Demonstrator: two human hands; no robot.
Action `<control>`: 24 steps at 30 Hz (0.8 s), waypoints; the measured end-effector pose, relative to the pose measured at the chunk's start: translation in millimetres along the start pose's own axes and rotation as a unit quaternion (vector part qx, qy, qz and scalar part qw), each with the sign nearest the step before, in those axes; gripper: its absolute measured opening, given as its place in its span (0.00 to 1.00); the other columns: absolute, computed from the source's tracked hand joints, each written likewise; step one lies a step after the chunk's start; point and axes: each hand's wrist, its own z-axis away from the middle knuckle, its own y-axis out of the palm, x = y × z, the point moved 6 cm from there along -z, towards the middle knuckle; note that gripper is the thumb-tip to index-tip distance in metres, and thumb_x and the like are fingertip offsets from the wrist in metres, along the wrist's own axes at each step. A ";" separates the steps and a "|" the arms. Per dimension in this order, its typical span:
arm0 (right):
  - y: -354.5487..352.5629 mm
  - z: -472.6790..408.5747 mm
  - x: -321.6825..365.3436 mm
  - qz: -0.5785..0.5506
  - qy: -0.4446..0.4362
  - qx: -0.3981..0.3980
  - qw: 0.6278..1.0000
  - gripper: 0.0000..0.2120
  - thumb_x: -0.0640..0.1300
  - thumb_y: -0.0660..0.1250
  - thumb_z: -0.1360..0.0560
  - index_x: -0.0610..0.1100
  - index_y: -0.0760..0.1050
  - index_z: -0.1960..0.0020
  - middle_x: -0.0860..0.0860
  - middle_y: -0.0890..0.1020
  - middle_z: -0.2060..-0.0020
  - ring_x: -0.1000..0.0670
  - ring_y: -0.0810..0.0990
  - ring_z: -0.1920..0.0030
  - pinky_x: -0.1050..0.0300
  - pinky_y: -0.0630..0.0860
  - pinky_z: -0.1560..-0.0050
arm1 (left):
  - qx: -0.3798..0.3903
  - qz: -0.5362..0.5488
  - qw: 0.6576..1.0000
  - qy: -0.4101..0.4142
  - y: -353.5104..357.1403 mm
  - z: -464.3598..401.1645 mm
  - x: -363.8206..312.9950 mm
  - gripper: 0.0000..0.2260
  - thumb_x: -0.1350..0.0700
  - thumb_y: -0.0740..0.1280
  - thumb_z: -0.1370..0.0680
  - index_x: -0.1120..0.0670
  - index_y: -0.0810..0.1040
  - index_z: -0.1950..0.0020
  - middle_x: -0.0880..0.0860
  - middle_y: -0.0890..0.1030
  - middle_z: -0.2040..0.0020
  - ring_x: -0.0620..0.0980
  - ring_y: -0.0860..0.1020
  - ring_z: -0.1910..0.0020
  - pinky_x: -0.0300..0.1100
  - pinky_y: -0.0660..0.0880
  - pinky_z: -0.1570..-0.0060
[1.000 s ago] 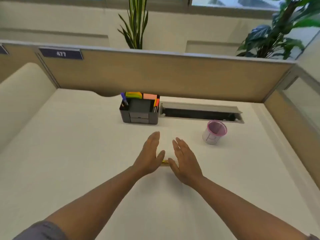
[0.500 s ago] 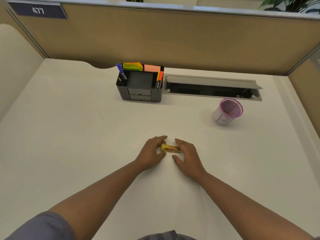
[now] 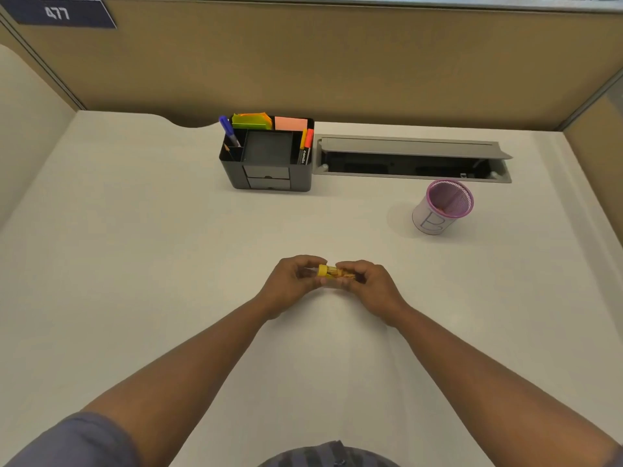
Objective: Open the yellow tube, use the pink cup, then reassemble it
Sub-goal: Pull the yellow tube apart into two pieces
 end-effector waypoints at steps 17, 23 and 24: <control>-2.4 -0.6 1.4 -0.077 0.037 0.020 0.996 0.11 0.38 0.75 0.25 0.44 0.84 0.42 0.49 0.87 0.47 0.55 0.83 0.50 0.68 0.76 0.50 | -0.001 0.038 0.999 0.001 0.3 -4.3 -9.4 0.13 0.67 0.76 0.28 0.53 0.85 0.47 0.55 0.88 0.50 0.54 0.86 0.49 0.52 0.82 0.41; -4.2 -0.5 1.0 -0.098 0.039 0.013 0.994 0.12 0.37 0.76 0.25 0.45 0.84 0.43 0.50 0.86 0.48 0.58 0.83 0.51 0.67 0.77 0.51 | -0.020 0.034 0.999 0.008 1.9 -3.9 -11.7 0.14 0.67 0.76 0.28 0.54 0.85 0.45 0.55 0.88 0.50 0.52 0.86 0.48 0.51 0.81 0.41; -4.2 -0.6 1.1 -0.102 0.040 0.015 0.994 0.12 0.37 0.76 0.25 0.44 0.84 0.43 0.50 0.86 0.48 0.59 0.83 0.52 0.68 0.77 0.51 | -0.015 0.039 0.999 0.008 1.8 -4.4 -12.2 0.14 0.67 0.75 0.27 0.55 0.85 0.45 0.56 0.88 0.49 0.53 0.86 0.48 0.50 0.81 0.41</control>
